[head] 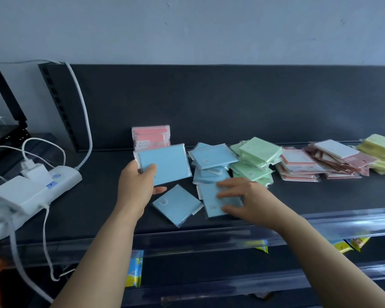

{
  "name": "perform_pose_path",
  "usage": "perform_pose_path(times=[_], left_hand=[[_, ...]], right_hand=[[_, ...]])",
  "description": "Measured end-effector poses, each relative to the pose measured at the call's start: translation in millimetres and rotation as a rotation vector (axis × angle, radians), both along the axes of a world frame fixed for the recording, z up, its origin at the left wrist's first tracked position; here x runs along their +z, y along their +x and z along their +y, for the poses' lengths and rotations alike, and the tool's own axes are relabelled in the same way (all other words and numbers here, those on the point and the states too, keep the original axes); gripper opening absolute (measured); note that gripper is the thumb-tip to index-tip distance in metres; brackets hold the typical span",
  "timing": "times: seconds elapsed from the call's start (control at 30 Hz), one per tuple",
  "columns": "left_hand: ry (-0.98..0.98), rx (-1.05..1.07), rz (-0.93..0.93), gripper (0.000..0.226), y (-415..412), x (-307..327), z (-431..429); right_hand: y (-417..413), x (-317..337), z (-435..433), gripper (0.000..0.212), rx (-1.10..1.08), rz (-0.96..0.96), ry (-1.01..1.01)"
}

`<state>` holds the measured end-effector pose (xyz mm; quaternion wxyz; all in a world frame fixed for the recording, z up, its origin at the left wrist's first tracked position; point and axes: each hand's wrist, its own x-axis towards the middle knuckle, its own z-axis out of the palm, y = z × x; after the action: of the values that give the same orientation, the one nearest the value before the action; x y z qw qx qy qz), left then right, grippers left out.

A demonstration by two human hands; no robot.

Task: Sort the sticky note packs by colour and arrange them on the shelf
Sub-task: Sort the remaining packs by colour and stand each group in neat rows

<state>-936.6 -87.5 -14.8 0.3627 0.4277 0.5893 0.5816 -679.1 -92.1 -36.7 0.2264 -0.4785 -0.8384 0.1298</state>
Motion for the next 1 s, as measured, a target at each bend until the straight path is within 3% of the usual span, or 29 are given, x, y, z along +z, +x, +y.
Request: perform_pose_path(times=[0.13, 0.23, 0.37, 0.5, 0.63, 0.8, 0.9, 1.0], left_hand=[[-0.008, -0.007, -0.005, 0.015, -1.8, -1.8, -0.8], [0.000, -0.019, 0.009, 0.016, -0.7, -2.7, -0.4], [-0.001, -0.008, 0.044, 0.019, -2.0, -3.6, 1.2], [-0.015, 0.003, 0.054, 0.021, -9.9, -3.6, 1.6], [-0.050, -0.035, -0.019, 0.021, -17.1, -3.2, 0.5], [-0.065, -0.053, -0.117, 0.022, -16.9, 1.4, 2.2], [-0.066, -0.092, -0.186, 0.022, -12.8, 7.5, 3.9], [-0.069, -0.080, -0.166, 0.023, -11.6, 9.8, 7.9]], right_hand=[[-0.7, -6.7, -2.7, 0.019, -0.018, 0.065, -0.044], [-8.0, 1.5, 6.8, 0.018, -0.131, 0.184, 0.114], [-27.5, 18.7, 36.4, 0.042, -0.204, -0.022, 0.195], [-43.0, 20.4, 53.5, 0.027, -0.227, -0.112, 0.218], [-44.1, 22.4, 50.4, 0.020, -0.235, 0.237, 0.322], [-41.9, 35.3, 30.1, 0.037, -0.093, 0.708, -0.016], [-43.8, 41.5, 24.2, 0.029, -0.009, 0.814, -0.105], [-45.6, 37.5, 27.2, 0.014, -0.039, 0.774, -0.113]])
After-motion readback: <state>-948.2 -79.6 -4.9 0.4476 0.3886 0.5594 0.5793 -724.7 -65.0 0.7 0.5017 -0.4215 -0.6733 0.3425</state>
